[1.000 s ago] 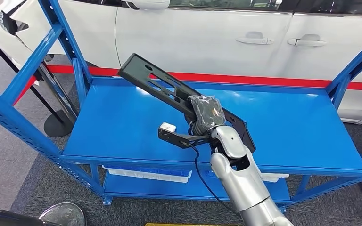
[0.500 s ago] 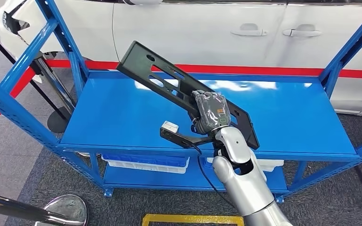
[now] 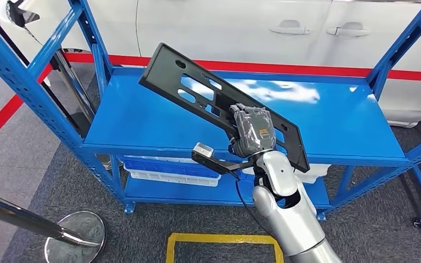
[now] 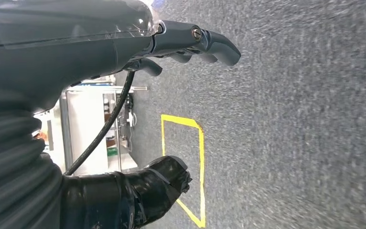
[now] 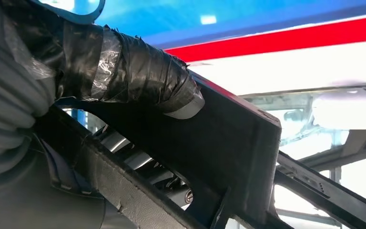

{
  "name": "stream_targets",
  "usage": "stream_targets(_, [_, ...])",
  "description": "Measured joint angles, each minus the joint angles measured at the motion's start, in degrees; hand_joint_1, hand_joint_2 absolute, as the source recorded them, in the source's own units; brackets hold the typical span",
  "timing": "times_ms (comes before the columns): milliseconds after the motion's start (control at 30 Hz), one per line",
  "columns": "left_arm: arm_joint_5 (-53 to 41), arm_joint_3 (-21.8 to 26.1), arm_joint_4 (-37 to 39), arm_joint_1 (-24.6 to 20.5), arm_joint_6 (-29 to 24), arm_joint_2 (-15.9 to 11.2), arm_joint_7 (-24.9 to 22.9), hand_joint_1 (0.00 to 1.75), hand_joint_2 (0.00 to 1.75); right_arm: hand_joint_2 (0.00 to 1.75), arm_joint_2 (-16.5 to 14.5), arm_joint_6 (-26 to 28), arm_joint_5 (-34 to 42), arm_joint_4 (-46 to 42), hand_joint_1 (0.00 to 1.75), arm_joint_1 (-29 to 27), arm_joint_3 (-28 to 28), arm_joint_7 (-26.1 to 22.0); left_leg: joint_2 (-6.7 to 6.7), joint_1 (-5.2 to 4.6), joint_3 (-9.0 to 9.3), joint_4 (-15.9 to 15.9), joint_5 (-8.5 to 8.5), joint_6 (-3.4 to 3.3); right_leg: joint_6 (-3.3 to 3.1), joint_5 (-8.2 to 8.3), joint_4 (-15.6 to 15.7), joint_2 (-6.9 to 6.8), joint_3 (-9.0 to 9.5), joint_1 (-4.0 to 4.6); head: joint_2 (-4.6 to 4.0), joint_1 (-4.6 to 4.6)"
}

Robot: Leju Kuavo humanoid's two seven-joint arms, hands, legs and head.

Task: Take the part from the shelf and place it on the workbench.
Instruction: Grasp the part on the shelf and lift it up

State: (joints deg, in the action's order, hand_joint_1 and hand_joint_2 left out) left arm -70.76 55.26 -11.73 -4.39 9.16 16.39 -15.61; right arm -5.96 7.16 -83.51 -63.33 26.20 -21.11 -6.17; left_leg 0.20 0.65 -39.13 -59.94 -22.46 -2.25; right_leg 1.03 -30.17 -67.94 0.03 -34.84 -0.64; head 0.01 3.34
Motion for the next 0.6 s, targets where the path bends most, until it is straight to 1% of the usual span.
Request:
stream_targets(33, [-0.09,-0.02,-0.01,-0.01,0.01,0.03,0.0,0.0,1.75,1.75,0.01,0.2,-0.11,-0.38,1.75,-0.03,0.0,-0.13,-0.03,0.0,-0.29,0.05,0.51,0.28,-0.29,-0.1,3.97,-0.01,3.06,0.22,0.01,0.07])
stream_targets(67, [-0.2,-0.05,-0.01,-0.01,0.04,0.07,0.0,0.0,1.75,1.75,0.02,0.52,-0.22,-0.81,1.75,-0.07,0.0,-0.31,-0.02,0.06,-0.31,0.19,0.99,0.6,-0.64,-0.36,6.91,0.01,5.07,0.48,0.0,0.08])
stream_targets(100, [-0.33,-0.08,-0.01,-0.02,0.09,0.1,-0.01,0.0,1.75,1.75,0.05,0.92,-0.3,-1.23,1.75,-0.1,0.01,-0.57,-0.01,0.19,-0.23,0.42,1.49,0.99,-0.96,-0.68,8.9,0.04,6.24,0.81,0.01,0.05])
stream_targets(133, [-0.49,-0.16,-0.01,0.0,0.16,0.14,-0.03,0.0,1.75,1.75,0.09,1.31,-0.3,-1.55,1.75,-0.17,0.02,-0.88,0.01,0.34,-0.07,0.79,2.05,1.43,-1.3,-0.3,9.5,0.07,6.25,1.15,0.0,0.0])
stream_targets(167, [-0.64,-0.29,-0.01,0.08,0.27,0.17,-0.08,0.0,1.75,1.75,0.13,1.56,-0.24,-1.76,1.75,-0.28,0.02,-1.17,0.0,0.52,-0.07,1.03,2.46,1.81,-1.81,0.43,10.02,0.07,6.01,1.11,-0.01,-0.1])
stream_targets(200, [-0.81,-0.45,-0.01,0.16,0.4,0.2,-0.15,0.0,1.75,1.75,0.16,1.68,-0.15,-1.94,1.75,-0.4,0.02,-1.45,-0.06,0.63,-0.36,0.91,2.05,2.11,-2.23,1.17,10.56,0.0,5.76,1.09,-0.01,-0.14])
stream_targets(233, [-1.0,-0.63,-0.01,0.25,0.51,0.22,-0.25,0.0,1.75,1.75,0.18,1.7,-0.06,-2.14,1.75,-0.55,0.02,-1.68,-0.14,0.68,-0.85,0.06,0.51,2.35,-2.8,2.09,11.01,-0.11,5.31,0.99,-0.01,-0.11])
stream_targets(267, [-1.18,-0.77,-0.01,0.34,0.62,0.23,-0.36,0.0,1.75,1.75,0.18,1.68,0.02,-2.29,1.75,-0.69,0.02,-1.83,-0.21,0.7,-1.52,-1.88,-2.12,2.49,-3.22,2.98,11.36,-0.21,4.71,0.85,-0.01,-0.08])
stream_targets(300, [-1.31,-0.85,-0.01,0.36,0.69,0.26,-0.44,0.0,1.75,1.75,0.19,1.66,0.08,-2.42,1.75,-0.79,0.02,-1.93,-0.25,0.71,-2.21,-4.67,-5.34,2.61,-3.48,3.69,11.41,-0.25,3.94,0.95,-0.01,-0.04])
stream_targets(333, [-1.43,-0.91,-0.01,0.37,0.72,0.28,-0.51,0.0,1.75,1.75,0.2,1.62,0.11,-2.51,1.75,-0.91,0.02,-2.0,-0.25,0.73,-2.81,-8.2,-8.14,2.76,-3.68,4.37,11.32,-0.29,3.1,1.0,-0.01,-0.01])
stream_targets(367, [-1.56,-0.93,-0.01,0.38,0.73,0.28,-0.55,0.0,1.75,1.75,0.22,1.57,0.14,-2.55,1.75,-1.07,0.02,-2.04,-0.25,0.74,-3.1,-11.53,-9.68,2.92,-3.64,5.02,11.15,-0.32,2.15,1.06,-0.01,0.0])
stream_targets(400, [-1.7,-0.96,-0.01,0.36,0.73,0.25,-0.57,0.0,1.75,1.75,0.26,1.48,0.15,-2.55,1.75,-1.27,0.03,-2.08,-0.24,0.74,-2.84,-13.78,-9.75,3.05,-3.57,5.66,10.89,-0.35,1.12,1.11,-0.01,0.01])
stream_targets(433, [-1.86,-0.99,-0.01,0.34,0.72,0.21,-0.59,0.0,1.75,1.75,0.32,1.35,0.15,-2.55,1.75,-1.47,0.04,-2.1,-0.24,0.73,-1.91,-14.57,-8.77,3.14,-3.44,6.24,10.55,-0.38,0.07,1.12,-0.01,0.01])
stream_targets(467, [-2.02,-1.02,-0.02,0.33,0.72,0.17,-0.62,0.0,1.75,1.75,0.38,1.22,0.15,-2.55,1.75,-1.65,0.06,-2.11,-0.23,0.73,0.12,-13.11,-7.23,3.16,-3.26,6.73,10.08,-0.37,-1.06,1.1,-0.01,0.01])
stream_targets(500, [-2.18,-1.04,-0.03,0.31,0.74,0.15,-0.64,0.0,1.75,1.75,0.43,1.1,0.15,-2.56,1.75,-1.79,0.09,-2.11,-0.23,0.73,2.87,-9.89,-6.39,3.09,-3.04,7.11,9.48,-0.36,-2.09,1.06,-0.01,0.02])
stream_targets(533, [-2.29,-1.06,-0.07,0.27,0.76,0.14,-0.66,0.0,1.75,1.75,0.48,1.04,0.15,-2.58,1.75,-1.88,0.14,-2.11,-0.24,0.64,5.91,-5.94,-6.6,3.0,-2.78,7.41,8.82,-0.36,-3.0,1.11,-0.01,0.02])
stream_targets(567, [-2.39,-1.1,-0.1,0.24,0.81,0.13,-0.67,0.0,1.75,1.75,0.51,1.01,0.14,-2.61,1.75,-1.97,0.21,-2.11,-0.27,0.5,8.24,-2.6,-7.2,2.78,-2.47,7.69,8.27,-0.37,-3.65,1.13,0.0,0.01])
stream_targets(600, [-2.47,-1.16,-0.14,0.23,0.86,0.12,-0.68,0.0,1.75,1.75,0.54,1.0,0.14,-2.64,1.75,-2.02,0.27,-2.14,-0.32,0.35,9.49,-0.39,-8.06,2.57,-2.16,7.96,7.88,-0.4,-4.01,1.17,0.0,-0.02])
